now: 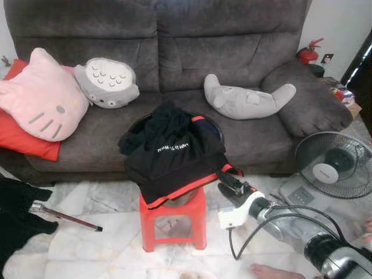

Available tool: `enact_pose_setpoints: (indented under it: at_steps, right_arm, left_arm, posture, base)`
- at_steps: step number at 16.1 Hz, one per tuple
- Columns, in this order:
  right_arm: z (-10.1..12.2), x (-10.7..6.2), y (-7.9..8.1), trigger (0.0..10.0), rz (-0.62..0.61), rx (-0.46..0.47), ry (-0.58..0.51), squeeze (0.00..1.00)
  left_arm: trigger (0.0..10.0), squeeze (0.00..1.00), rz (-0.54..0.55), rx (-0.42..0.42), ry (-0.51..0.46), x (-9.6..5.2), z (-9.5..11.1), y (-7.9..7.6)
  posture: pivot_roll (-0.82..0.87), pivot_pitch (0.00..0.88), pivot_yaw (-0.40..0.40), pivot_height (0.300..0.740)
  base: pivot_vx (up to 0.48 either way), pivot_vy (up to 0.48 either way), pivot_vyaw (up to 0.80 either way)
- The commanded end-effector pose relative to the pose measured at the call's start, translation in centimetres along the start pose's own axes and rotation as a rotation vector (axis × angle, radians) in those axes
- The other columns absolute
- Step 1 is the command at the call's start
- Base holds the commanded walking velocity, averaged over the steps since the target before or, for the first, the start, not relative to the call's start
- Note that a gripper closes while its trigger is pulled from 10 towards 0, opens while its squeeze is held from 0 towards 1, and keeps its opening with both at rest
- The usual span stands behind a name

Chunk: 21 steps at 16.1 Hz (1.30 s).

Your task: Hang hanger

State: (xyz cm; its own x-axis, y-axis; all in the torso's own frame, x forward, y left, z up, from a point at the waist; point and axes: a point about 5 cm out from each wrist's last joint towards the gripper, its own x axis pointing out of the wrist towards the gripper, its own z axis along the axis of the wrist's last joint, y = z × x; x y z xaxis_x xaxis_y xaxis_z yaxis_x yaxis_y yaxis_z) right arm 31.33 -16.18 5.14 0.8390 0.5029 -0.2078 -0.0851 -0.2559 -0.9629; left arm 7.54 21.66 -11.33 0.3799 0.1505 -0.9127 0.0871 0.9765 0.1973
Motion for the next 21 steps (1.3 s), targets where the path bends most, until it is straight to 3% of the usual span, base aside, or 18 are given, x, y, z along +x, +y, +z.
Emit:
enact_pose_setpoints:
  at_steps: [1, 11, 16, 21]
  right_arm:
    - [0.2, 0.4, -0.3, 10.0, -0.015, -0.014, -0.016, 0.00]
    - [0.8, 2.8, -1.4, 10.0, -0.039, -0.107, -0.040, 0.00]
    - [1.2, 3.3, -1.8, 10.0, -0.047, -0.094, -0.039, 0.00]
    - [1.4, 4.3, -3.5, 10.0, -0.109, -0.094, -0.060, 0.00]
  left_arm:
    - [10.0, 0.00, -0.010, -0.018, -0.057, 0.2, 1.3, -0.3]
    - [10.0, 0.00, -0.007, -0.019, -0.056, 0.1, 1.1, -0.2]
    - [10.0, 0.00, -0.011, -0.016, -0.054, 0.1, 1.0, -0.2]
    - [10.0, 0.00, -0.009, -0.015, -0.054, 0.1, 0.9, -0.1]
  posture:
    - [-0.13, 0.056, 0.007, 0.740]
    - [-0.10, 0.071, 0.012, 0.740]
    - [-0.10, 0.074, 0.013, 0.740]
    - [-0.09, 0.077, 0.015, 0.740]
  base:
    - [0.000, 0.000, 0.00]
    - [0.000, 0.000, 0.00]
    - [0.000, 0.000, 0.00]
    - [0.000, 0.000, 0.00]
